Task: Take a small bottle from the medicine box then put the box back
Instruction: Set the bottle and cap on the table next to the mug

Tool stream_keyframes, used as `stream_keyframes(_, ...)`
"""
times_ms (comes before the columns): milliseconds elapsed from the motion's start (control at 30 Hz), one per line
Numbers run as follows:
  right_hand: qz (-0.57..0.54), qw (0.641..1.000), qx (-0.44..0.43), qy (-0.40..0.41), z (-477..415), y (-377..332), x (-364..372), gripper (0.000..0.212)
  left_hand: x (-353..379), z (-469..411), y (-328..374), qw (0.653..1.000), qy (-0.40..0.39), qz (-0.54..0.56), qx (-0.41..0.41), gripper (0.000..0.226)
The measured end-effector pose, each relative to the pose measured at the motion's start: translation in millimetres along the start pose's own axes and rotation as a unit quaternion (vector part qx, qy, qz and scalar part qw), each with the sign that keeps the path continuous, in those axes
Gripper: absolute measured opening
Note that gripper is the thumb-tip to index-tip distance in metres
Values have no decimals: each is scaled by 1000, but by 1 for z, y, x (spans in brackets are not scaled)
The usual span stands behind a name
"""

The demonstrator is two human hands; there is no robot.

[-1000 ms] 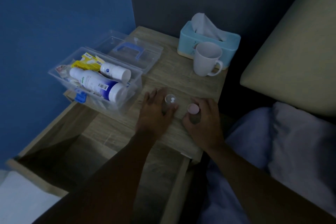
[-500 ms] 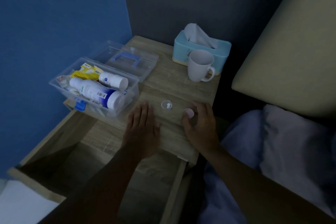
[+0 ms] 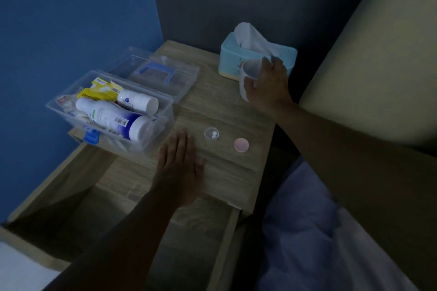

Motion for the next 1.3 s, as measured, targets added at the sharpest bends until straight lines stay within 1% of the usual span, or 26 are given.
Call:
stream_keyframes(100, 11, 999, 38, -17, -17, 5, -1, 69, 0, 0, 1, 1000, 2, 7, 3, 69)
stream_keyframes(233, 4, 998, 53, -30, -24, 6, 0, 75, 0, -1, -1, 1000, 1, 22, -1, 68)
stream_keyframes(333, -31, 998, 54, -23, -24, 8, -5, 72, -1, 0, 0, 1000, 0, 31, 5, 69)
stream_keyframes(467, -61, 997, 32, -23, -15, 5, -13, 66, 0, -1, -2, 1000, -4, 23, 0, 68)
stream_keyframes(633, -88, 996, -30, -4, 7, -20, -23, 76, -1, -1, -1, 1000, 0, 22, 2, 69)
stream_keyframes(800, -72, 993, -64, -66, 21, -45, -16, 67, 0, -3, -2, 999, -16, 32, -1, 69)
stream_keyframes(900, -54, 994, -61, -77, 33, -50, -13, 72, 1, -2, -2, 999, -22, 43, 1, 69)
stream_keyframes(1000, -51, 993, -54, -91, 41, -51, -8, 68, 0, -2, -2, 999, -14, 44, 2, 69)
stream_keyframes(1167, -51, 993, -34, -101, 48, -49, -5, 78, 5, -5, -6, 999, -9, 45, 7, 70)
stream_keyframes(1300, -50, 990, -9, -131, 49, -42, 2, 95, 7, -8, -7, 999, -3, 39, 16, 72)
Point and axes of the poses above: each hand's wrist, its own z-axis away from the middle knuckle, its own x-axis out of the palm, y = z × x, the point moved 9 cm from there along -z, towards the middle knuckle, and after that the axes turned 14 degrees about -y, right-handed, at the moved point
